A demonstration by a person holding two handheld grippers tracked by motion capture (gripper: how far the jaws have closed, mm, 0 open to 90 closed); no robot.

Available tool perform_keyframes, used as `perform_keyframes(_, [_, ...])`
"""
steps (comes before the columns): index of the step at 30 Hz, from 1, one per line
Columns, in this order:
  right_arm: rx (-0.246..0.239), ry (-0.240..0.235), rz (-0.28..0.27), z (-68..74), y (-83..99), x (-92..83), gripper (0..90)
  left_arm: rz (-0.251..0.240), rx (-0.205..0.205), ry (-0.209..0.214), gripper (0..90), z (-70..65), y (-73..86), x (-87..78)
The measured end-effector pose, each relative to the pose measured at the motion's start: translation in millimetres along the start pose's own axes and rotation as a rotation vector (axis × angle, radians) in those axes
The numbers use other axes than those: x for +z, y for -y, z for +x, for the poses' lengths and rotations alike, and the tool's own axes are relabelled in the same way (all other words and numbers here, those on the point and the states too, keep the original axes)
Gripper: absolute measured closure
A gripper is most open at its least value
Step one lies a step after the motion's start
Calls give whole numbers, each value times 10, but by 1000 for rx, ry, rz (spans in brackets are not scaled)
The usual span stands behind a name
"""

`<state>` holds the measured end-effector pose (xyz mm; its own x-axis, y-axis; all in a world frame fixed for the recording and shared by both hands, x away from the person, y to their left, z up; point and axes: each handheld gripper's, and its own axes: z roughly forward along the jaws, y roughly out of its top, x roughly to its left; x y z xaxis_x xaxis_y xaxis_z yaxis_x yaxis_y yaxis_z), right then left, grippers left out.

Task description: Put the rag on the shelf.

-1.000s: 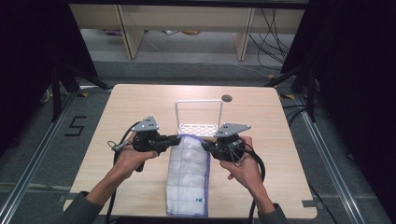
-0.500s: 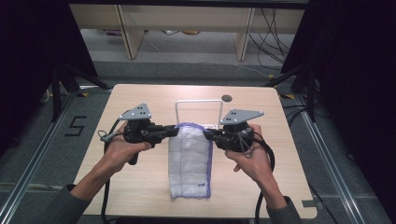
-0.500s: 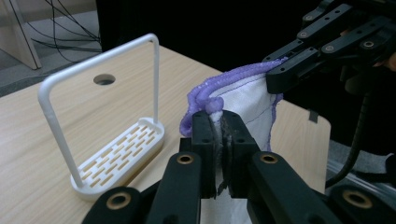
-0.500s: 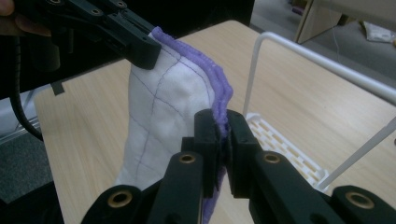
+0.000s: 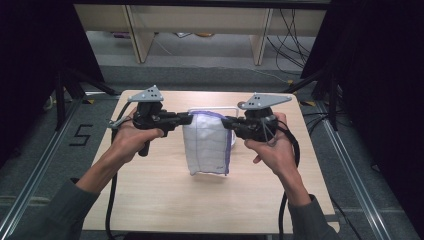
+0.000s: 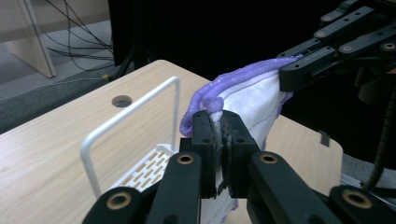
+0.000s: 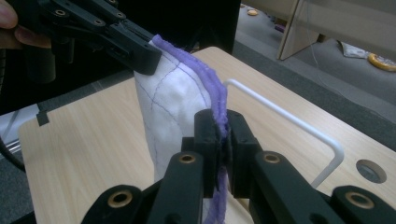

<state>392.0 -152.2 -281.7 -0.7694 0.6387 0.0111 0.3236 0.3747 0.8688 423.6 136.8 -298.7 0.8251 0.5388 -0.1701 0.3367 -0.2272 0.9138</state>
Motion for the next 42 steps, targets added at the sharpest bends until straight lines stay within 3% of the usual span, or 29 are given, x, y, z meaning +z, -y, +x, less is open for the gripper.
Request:
perform_keyframes(8, [7, 33, -16, -188, -187, 49, 851, -26, 0, -23, 848, 117, -184, 60])
perform_keyframes(13, [28, 31, -38, -277, -295, 71, 851, -31, 6, -57, 848, 173, -300, 99])
perform_keyframes(18, [38, 58, -36, -379, -395, 93, 851, -35, 18, -86, 848, 209, -420, 142])
perform_keyframes(21, [66, 62, -46, -428, -431, 127, 851, -42, 10, -90, 848, 261, -476, 164])
perform_keyframes(32, [54, 85, -63, -565, -603, 211, 850, -49, -25, -118, 848, 439, -616, 244])
perform_keyframes(42, [119, 106, -84, -757, -742, 292, 850, -67, -36, -135, 847, 550, -814, 315])
